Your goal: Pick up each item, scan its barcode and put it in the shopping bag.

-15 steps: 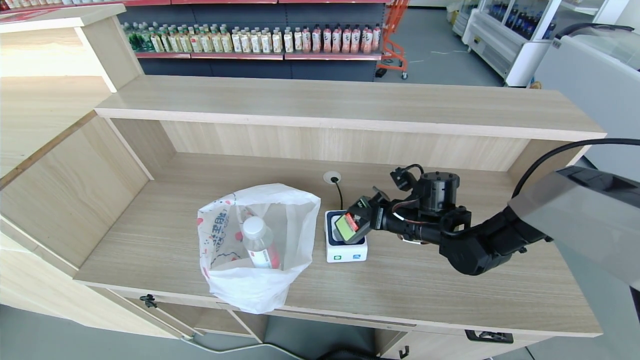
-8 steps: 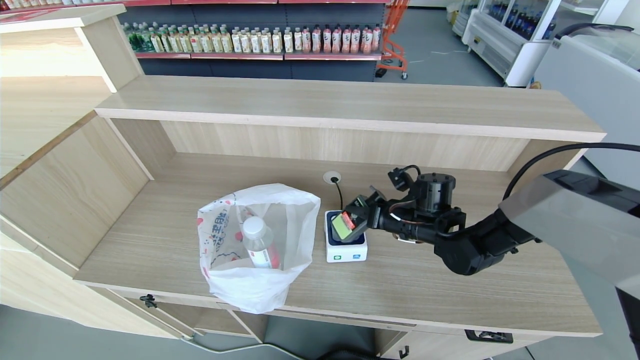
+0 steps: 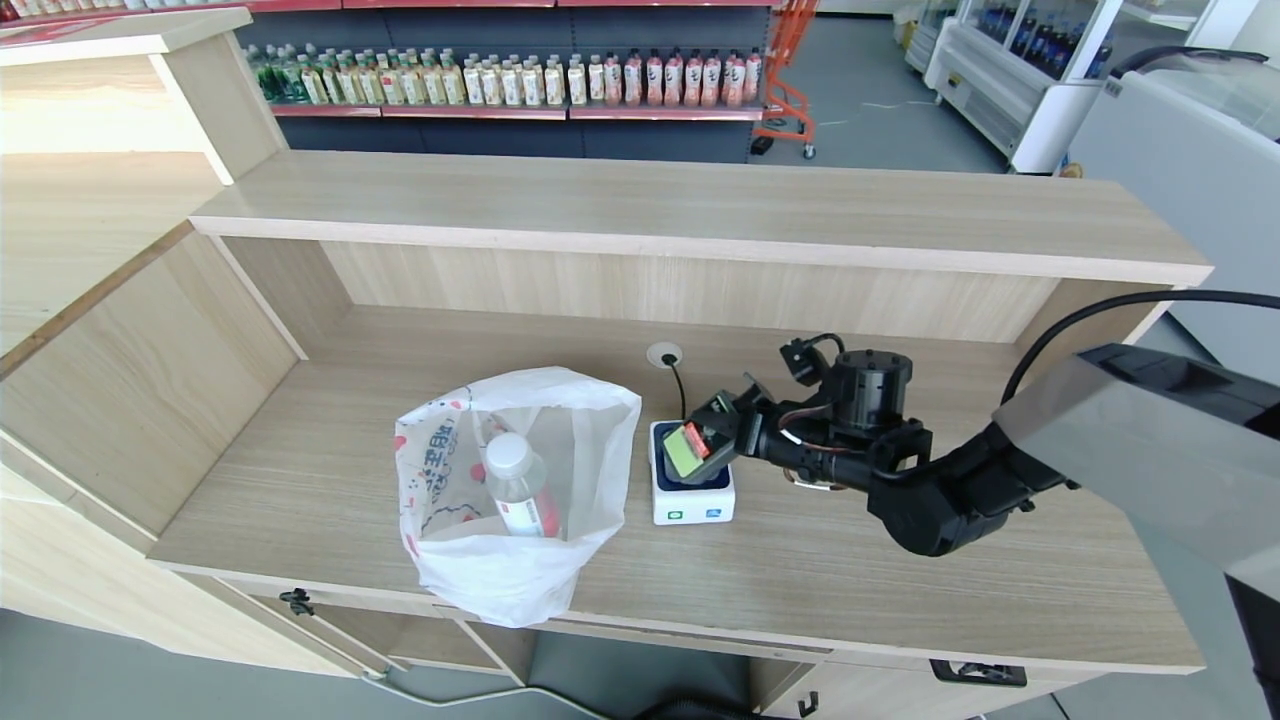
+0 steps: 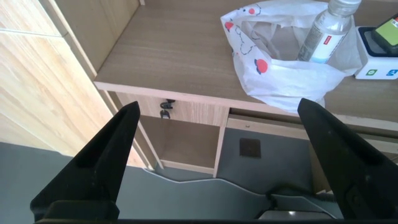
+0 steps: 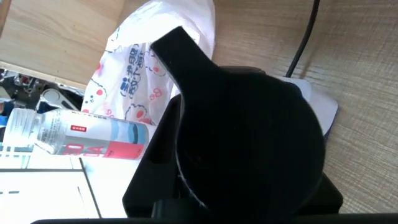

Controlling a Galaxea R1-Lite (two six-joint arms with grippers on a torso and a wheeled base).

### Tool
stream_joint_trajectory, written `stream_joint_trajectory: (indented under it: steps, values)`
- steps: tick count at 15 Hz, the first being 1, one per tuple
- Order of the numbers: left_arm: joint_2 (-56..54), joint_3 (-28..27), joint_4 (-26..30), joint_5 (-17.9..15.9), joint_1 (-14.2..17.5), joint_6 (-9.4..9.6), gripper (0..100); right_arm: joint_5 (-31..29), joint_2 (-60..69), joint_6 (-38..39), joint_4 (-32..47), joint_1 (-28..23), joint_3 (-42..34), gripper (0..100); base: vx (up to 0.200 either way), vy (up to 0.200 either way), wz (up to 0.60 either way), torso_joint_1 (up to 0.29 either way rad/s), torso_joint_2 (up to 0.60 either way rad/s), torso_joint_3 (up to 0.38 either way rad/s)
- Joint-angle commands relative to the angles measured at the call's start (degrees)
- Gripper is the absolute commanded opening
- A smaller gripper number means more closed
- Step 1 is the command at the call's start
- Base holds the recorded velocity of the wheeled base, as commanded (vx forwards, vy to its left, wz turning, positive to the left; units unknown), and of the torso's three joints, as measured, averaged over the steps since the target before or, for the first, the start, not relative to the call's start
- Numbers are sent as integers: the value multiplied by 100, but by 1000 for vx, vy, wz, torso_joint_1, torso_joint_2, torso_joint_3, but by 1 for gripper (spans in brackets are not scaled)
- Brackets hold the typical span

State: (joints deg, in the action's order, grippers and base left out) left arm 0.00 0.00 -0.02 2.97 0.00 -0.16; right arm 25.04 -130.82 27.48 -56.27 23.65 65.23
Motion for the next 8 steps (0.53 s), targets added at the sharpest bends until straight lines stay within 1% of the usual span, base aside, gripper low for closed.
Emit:
stream_joint_trajectory:
  steps: [1, 3, 4, 5, 6, 7, 8]
  values:
    - [0, 0, 2, 1, 0, -2, 100, -17, 118, 12, -103, -10, -46, 0, 0, 0, 0, 0, 0, 0]
    - [0, 0, -6, 1, 0, -2, 100, -25, 557, -93, -147, -194, -72, 0, 0, 0, 0, 0, 0, 0]
    - [0, 0, -6, 1, 0, -11, 100, -25, 768, -348, -121, -291, -72, 0, 0, 0, 0, 0, 0, 0]
    - [0, 0, -6, 1, 0, -11, 100, -8, 1137, -805, -42, -423, -98, 0, 0, 0, 0, 0, 0, 0]
    - [0, 0, 2, 1, 0, -11, 100, -17, 1507, -1166, 81, -449, -204, 0, 0, 0, 0, 0, 0, 0]
    - [0, 0, 2, 1, 0, -11, 100, -17, 1507, -1166, 81, -449, -204, 0, 0, 0, 0, 0, 0, 0]
    - [0, 0, -6, 1, 0, -11, 100, -25, 2131, -1860, 442, -423, -511, 0, 0, 0, 0, 0, 0, 0]
